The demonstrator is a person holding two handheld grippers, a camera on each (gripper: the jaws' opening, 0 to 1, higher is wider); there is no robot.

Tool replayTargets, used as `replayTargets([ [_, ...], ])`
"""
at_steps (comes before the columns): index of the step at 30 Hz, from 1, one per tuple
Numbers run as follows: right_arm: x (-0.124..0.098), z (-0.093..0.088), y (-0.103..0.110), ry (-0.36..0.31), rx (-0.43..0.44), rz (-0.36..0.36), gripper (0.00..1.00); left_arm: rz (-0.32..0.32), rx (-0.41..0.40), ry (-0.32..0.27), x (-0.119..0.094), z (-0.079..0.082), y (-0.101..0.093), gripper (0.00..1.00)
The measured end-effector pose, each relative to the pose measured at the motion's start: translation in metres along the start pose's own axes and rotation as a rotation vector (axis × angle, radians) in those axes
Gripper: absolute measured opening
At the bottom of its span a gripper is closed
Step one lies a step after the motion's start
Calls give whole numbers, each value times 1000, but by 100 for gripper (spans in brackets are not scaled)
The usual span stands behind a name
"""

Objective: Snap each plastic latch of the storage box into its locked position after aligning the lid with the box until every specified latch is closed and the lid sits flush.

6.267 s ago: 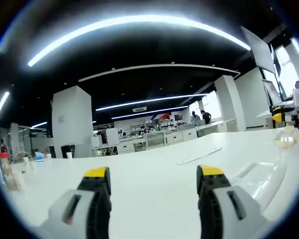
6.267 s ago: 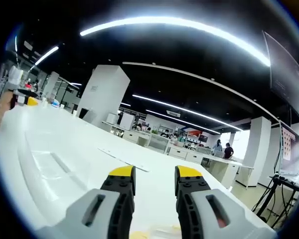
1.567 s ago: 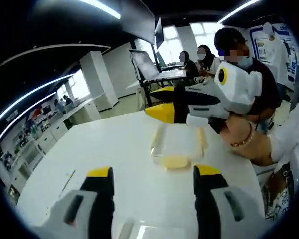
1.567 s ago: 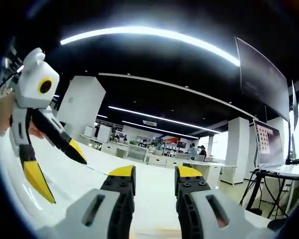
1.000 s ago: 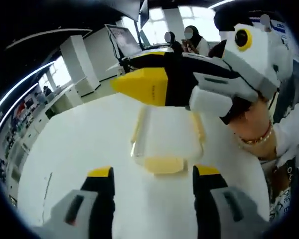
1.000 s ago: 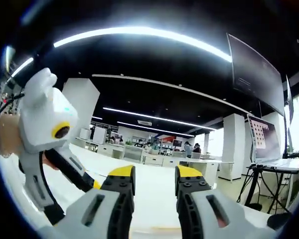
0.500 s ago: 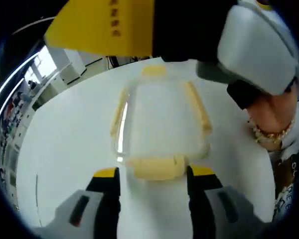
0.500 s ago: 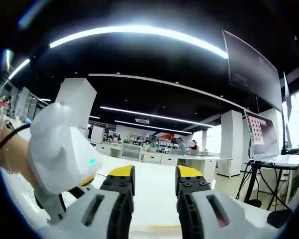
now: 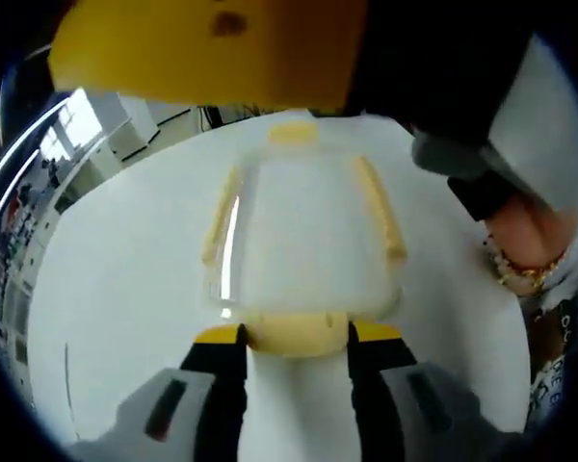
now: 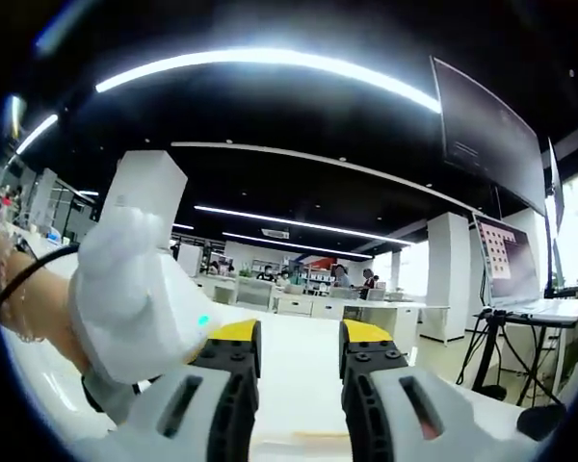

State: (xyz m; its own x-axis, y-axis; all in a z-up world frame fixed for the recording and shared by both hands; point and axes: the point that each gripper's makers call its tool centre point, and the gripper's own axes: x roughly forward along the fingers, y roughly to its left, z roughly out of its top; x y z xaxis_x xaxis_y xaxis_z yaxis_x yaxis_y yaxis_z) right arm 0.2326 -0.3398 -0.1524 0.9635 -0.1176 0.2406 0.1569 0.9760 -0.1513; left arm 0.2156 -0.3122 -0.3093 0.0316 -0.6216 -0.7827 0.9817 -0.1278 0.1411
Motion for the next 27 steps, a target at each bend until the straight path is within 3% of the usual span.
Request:
replayTargets([
  [10, 3, 1, 1, 9, -41, 9, 32, 1, 5, 5, -4, -7, 4, 40],
  [12, 5, -1, 4, 42, -65, 48, 32, -5, -1, 4, -6, -9, 4, 40],
  [14, 7, -5, 13, 103, -56, 139, 31, -5, -5, 5, -8, -12, 5, 40],
  [16, 8, -2, 19, 118, -62, 195, 31, -5, -7, 5, -9, -13, 6, 40],
  [17, 7, 0, 23, 130, -122, 251, 31, -5, -9, 6, -10, -15, 7, 40],
  [20, 6, -3, 24, 190, -240, 323, 29, -8, -12, 8, -12, -18, 8, 40],
  [22, 4, -10, 19, 263, -309, 391, 24, -10, -9, 14, -14, -21, 9, 40],
  [27, 3, -24, -4, 373, -374, 435, 18, -12, -12, 19, -16, -26, 11, 40],
])
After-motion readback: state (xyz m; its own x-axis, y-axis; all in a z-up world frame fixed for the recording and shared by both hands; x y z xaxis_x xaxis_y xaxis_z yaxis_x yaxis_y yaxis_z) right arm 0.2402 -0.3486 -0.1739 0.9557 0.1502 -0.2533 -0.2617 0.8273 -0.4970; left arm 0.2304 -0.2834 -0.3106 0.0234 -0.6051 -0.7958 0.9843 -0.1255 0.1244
